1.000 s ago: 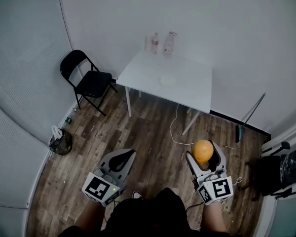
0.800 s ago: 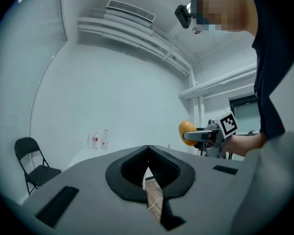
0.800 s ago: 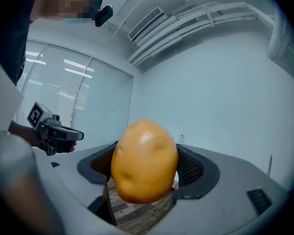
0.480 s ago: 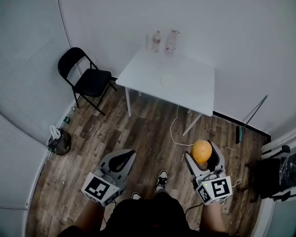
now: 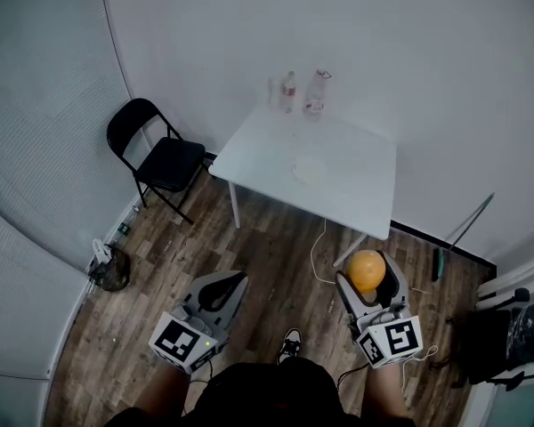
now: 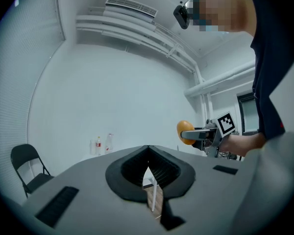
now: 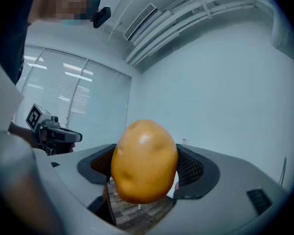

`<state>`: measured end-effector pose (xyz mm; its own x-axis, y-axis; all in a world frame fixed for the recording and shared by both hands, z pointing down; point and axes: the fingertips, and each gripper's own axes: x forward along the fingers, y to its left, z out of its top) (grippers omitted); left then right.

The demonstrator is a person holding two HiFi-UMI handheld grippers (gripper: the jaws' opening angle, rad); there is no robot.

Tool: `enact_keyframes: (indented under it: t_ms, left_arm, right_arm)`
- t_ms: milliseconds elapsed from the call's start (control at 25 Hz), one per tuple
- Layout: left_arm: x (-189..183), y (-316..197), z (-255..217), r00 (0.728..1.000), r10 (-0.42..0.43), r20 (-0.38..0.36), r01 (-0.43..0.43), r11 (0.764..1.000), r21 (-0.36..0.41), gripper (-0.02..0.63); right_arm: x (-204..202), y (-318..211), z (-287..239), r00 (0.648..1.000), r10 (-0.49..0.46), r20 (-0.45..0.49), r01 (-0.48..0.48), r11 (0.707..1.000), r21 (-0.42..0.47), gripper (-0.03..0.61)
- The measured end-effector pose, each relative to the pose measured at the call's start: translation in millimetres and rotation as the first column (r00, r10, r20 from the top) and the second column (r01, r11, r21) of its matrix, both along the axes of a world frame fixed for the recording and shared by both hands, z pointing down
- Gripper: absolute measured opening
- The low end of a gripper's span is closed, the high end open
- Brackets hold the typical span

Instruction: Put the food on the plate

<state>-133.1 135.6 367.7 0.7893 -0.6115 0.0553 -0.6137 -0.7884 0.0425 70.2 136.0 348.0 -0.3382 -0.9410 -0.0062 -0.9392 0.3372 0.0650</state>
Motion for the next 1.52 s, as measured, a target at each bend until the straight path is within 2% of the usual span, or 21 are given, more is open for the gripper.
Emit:
enact_keyframes:
  t_ms: [400,600,960,1320,1520]
  left_arm:
    - [49,-68,-11,0.999,-0.031,0.01,0.031,0.999,0.016,0.02]
    - [86,-100,-13,0.999,-0.048,0.007,0.048,0.999,0.013,0.02]
    - [144,-129,-3,0.997,-0.075,0.017,0.076,0.997,-0.007,0.02]
    - [170,-161,5,0.997,-0.064,0.031,0.065,0.998,-0.01,0.02]
    - [173,-199,9,0.998,-0.049,0.026,0.049,0.999,-0.011,0.02]
  right_arm:
    - [41,-73,-4,0.998,-0.057,0.004,0.057,0.998,0.002,0.38]
    - [71,-106,-3,0.996,-0.086,0.002,0.086,0.996,-0.003,0.38]
    - [132,-140,14,0.994,-0.104,0.014,0.105,0.994,-0.031,0.38]
    - [159,-167,26,0.996,-0.089,0.032,0.09,0.995,-0.041,0.38]
    - [167,-199,28,0.998,-0.059,0.024,0.06,0.997,-0.038,0.38]
